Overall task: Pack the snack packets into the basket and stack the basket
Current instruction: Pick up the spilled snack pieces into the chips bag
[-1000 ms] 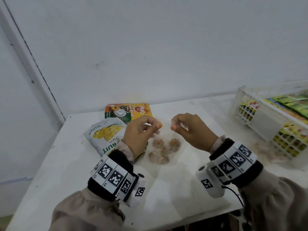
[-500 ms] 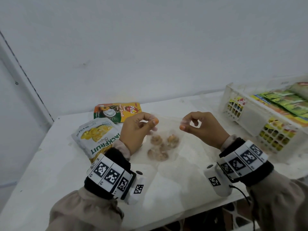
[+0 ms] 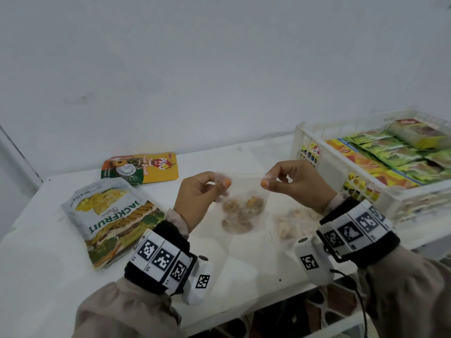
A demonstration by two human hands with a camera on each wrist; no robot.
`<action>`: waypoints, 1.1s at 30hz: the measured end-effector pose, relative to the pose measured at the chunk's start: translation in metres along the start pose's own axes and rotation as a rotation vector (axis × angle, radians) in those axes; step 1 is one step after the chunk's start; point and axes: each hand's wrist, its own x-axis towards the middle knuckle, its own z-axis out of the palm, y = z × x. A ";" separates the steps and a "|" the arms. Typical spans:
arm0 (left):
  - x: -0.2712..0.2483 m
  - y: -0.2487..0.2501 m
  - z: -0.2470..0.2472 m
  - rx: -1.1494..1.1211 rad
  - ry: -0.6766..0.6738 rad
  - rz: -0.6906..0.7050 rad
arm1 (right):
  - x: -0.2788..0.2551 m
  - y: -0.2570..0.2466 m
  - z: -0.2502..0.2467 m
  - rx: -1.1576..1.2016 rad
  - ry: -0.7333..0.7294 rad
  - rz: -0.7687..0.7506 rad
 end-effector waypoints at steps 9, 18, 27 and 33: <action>0.002 0.003 0.036 0.009 0.034 0.012 | -0.005 0.019 -0.025 -0.077 -0.029 0.006; 0.006 -0.013 0.052 -0.006 0.078 -0.390 | -0.006 0.036 -0.027 -0.128 -0.140 0.275; 0.019 -0.027 0.049 1.052 -0.282 -0.593 | -0.030 0.064 -0.049 -0.802 -0.528 0.614; -0.002 -0.035 0.079 1.332 -0.832 -0.574 | -0.048 0.074 -0.036 -0.884 -0.677 0.769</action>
